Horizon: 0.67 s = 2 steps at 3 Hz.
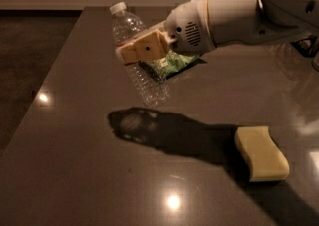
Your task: Place water bottle upright
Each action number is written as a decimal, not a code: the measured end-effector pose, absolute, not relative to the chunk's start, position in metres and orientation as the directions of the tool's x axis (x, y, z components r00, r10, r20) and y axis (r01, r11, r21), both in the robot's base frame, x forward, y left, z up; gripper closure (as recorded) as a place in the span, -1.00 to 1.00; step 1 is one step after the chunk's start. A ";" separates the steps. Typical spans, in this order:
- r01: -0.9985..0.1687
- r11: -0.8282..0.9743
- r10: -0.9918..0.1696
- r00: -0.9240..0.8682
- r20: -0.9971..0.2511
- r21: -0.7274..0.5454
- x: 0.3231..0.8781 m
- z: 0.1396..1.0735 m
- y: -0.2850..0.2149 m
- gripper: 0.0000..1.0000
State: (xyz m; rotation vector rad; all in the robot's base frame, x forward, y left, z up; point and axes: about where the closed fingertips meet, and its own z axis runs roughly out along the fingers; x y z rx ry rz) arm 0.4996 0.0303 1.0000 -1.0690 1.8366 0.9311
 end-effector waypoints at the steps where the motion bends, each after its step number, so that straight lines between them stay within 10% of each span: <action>1: -0.920 0.343 -0.195 -0.268 -0.943 0.190 0.506 0.997 0.020 1.00; 2: -0.938 0.330 -0.134 -0.161 -0.978 0.109 0.509 0.995 0.013 1.00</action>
Offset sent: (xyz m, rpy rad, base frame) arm 0.0134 -0.0327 -0.0078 0.2732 -0.3352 0.0226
